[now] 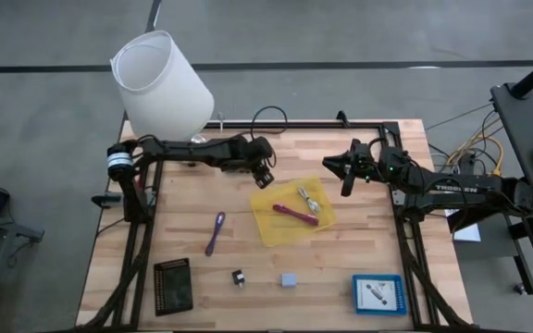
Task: Pick and place items into bin
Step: Put the blue charger cable into the yellow bin
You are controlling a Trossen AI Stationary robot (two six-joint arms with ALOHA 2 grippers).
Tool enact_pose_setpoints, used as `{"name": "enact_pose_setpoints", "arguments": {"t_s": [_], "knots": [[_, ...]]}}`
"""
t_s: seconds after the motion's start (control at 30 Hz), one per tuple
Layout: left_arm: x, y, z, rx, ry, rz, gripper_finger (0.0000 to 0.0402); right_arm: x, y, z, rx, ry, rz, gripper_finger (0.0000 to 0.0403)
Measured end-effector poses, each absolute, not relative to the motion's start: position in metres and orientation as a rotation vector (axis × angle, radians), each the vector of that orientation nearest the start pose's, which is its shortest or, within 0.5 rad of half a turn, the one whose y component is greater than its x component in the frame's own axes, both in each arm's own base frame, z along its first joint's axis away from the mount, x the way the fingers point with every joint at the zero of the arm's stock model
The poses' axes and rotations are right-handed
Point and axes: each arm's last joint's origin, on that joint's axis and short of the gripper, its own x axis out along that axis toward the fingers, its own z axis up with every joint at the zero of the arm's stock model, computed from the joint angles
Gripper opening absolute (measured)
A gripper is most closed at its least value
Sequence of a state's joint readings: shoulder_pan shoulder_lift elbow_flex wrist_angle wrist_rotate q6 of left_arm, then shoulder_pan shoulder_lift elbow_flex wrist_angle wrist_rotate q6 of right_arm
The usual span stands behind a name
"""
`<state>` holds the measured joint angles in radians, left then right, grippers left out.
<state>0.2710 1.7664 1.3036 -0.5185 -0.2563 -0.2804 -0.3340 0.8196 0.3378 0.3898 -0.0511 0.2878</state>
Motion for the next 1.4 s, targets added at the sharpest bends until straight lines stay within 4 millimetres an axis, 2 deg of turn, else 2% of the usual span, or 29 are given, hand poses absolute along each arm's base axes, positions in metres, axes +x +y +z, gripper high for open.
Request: {"name": "enact_pose_setpoints", "arguments": {"t_s": [0.27,0.43,0.73,0.93,1.2,1.4], "knots": [[0.349,0.122,0.227,-0.526,0.832,0.78,0.0217,0.171,-0.058,0.225,0.308,0.072,-0.297,0.0054],[0.349,0.126,0.224,-0.572,0.796,0.809,0.0217,0.171,-0.058,0.225,0.307,0.07,-0.298,0.0054],[0.338,0.126,0.192,-0.704,0.725,0.895,0.0217,0.171,-0.058,0.225,0.307,0.069,-0.298,0.0054],[0.336,0.124,0.179,-0.509,0.767,0.767,0.0217,0.171,-0.058,0.225,0.307,0.069,-0.298,0.0054],[0.336,0.122,0.177,-0.251,0.878,0.563,0.0217,0.171,-0.058,0.225,0.307,0.069,-0.298,0.0054],[0.333,0.123,0.174,-0.191,0.909,0.522,0.0217,0.171,-0.058,0.225,0.307,0.069,-0.297,0.0054]]}}
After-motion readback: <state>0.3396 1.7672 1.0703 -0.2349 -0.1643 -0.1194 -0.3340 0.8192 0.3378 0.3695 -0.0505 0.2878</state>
